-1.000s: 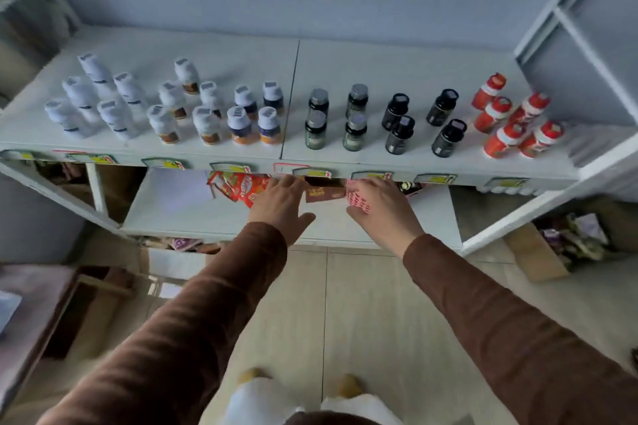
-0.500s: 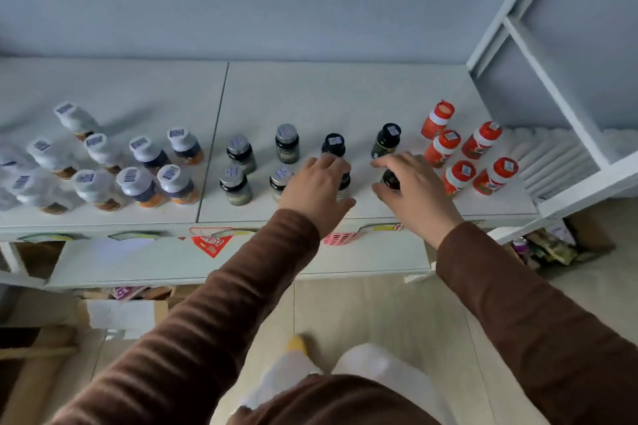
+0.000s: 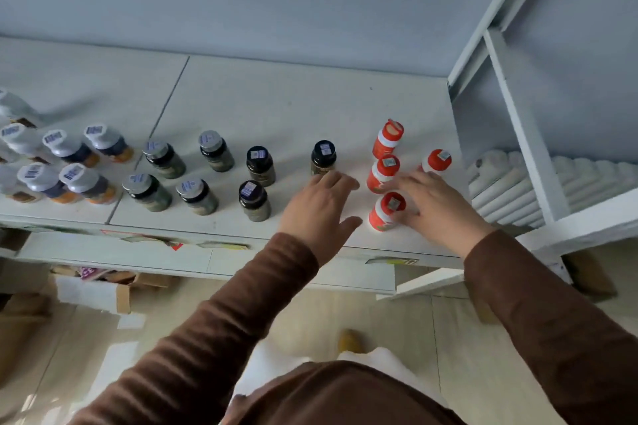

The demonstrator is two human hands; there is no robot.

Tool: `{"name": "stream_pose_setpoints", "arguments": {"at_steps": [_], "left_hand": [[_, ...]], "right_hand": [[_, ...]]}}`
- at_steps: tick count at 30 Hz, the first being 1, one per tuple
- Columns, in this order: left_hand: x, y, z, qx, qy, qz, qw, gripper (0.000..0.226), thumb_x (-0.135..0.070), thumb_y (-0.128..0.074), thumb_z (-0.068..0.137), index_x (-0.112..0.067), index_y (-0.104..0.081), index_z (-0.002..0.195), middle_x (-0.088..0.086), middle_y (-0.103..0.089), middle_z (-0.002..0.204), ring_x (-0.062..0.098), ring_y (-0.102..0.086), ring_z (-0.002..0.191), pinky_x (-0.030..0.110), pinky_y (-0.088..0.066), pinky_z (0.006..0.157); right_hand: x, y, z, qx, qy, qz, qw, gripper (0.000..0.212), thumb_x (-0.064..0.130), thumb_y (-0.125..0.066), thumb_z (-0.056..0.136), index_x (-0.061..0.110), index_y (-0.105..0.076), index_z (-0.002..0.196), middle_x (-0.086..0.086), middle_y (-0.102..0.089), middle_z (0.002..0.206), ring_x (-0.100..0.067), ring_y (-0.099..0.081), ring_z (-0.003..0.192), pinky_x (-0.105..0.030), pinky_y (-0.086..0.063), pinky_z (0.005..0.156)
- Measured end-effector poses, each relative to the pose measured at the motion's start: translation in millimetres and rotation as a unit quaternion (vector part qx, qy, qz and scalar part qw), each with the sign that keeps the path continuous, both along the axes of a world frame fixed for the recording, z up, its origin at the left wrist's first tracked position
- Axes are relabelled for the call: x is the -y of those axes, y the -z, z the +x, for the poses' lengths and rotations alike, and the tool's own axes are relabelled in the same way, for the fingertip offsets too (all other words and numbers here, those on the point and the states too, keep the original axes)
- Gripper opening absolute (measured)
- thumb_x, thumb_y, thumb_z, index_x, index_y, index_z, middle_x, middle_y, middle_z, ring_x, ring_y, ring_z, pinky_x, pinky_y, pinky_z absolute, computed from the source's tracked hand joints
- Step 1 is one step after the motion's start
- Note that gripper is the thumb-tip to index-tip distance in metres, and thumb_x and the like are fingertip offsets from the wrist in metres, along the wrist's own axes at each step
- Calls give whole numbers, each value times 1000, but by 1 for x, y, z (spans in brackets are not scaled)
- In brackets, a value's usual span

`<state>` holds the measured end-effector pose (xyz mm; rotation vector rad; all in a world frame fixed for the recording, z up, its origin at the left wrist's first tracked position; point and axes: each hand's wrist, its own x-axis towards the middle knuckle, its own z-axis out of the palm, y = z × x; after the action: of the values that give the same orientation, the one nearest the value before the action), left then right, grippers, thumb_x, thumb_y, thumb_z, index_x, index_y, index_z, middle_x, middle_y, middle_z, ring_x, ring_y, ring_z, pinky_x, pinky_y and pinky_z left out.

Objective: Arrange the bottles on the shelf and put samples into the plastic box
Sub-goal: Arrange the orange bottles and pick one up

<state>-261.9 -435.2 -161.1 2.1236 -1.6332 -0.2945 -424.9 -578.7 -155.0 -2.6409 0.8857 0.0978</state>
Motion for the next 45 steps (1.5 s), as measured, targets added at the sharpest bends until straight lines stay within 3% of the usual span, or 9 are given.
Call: {"name": "stream_pose_setpoints", "arguments": {"at_steps": [7,12,17,23,28,33,37,40,45], "left_hand": [[18,39,-46,-99,-80,79,989,52,-35,-68,84,-21,-49,131,-2,-53,131,18,-55,114,29,-43,95],[22,52,-55,-232,-132,30,963,57,-38,-73,80,-24,-50,129,-3,-59,128,12,-57,116,37,-46,102],[24,33,-59,-559,-121,-106,813,47,-33,-63,87,-12,-53,129,10,-65,120,17,-62,108,38,-49,100],[29,6,-64,-826,-115,-96,544,51,-50,-39,98,-6,-62,112,17,-61,87,22,-60,69,28,-54,69],[31,4,-66,-871,-57,-77,483,48,-51,-31,101,-9,-54,104,9,-56,67,15,-50,49,23,-44,51],[33,5,-64,-835,-72,-89,539,57,-52,-34,99,-5,-56,119,13,-64,91,19,-61,73,27,-55,71],[35,4,-60,-683,-63,-112,719,33,-28,-49,97,-12,-56,125,6,-70,113,22,-65,106,35,-52,97],[43,5,-59,-485,-97,-76,866,44,-36,-70,84,-21,-55,123,2,-69,113,20,-63,108,36,-51,97],[50,20,-66,-329,-160,-69,928,45,-30,-80,75,-22,-54,111,0,-63,107,11,-62,92,22,-52,81]], "right_hand": [[20,24,-4,7,-85,-13,996,45,21,-65,90,26,-51,133,1,-54,135,-21,-52,123,-36,-45,99],[36,-3,-6,88,-55,103,989,38,31,-63,93,24,-55,130,1,-58,132,-16,-57,119,-23,-40,93],[43,-35,3,184,-8,168,968,34,48,-68,85,22,-65,106,8,-67,98,-6,-62,87,-12,-44,67],[36,-51,21,243,26,276,930,56,74,-61,71,21,-56,89,-9,-65,86,-29,-66,79,-51,-56,69],[32,-58,29,242,-1,233,942,51,74,-57,77,23,-60,86,-4,-62,69,-28,-63,69,-46,-55,64],[41,-56,20,243,-41,180,952,38,63,-53,88,28,-66,95,5,-69,86,-13,-65,79,-36,-55,72],[55,-49,10,219,-90,182,954,38,50,-51,96,32,-62,128,7,-65,113,-9,-57,105,-34,-49,93],[59,-48,4,182,-110,185,960,47,43,-55,95,29,-52,140,5,-60,131,-12,-50,124,-30,-43,102],[51,-41,-4,130,-120,142,974,50,41,-65,89,29,-53,136,5,-60,133,-13,-58,115,-27,-46,97]]}}
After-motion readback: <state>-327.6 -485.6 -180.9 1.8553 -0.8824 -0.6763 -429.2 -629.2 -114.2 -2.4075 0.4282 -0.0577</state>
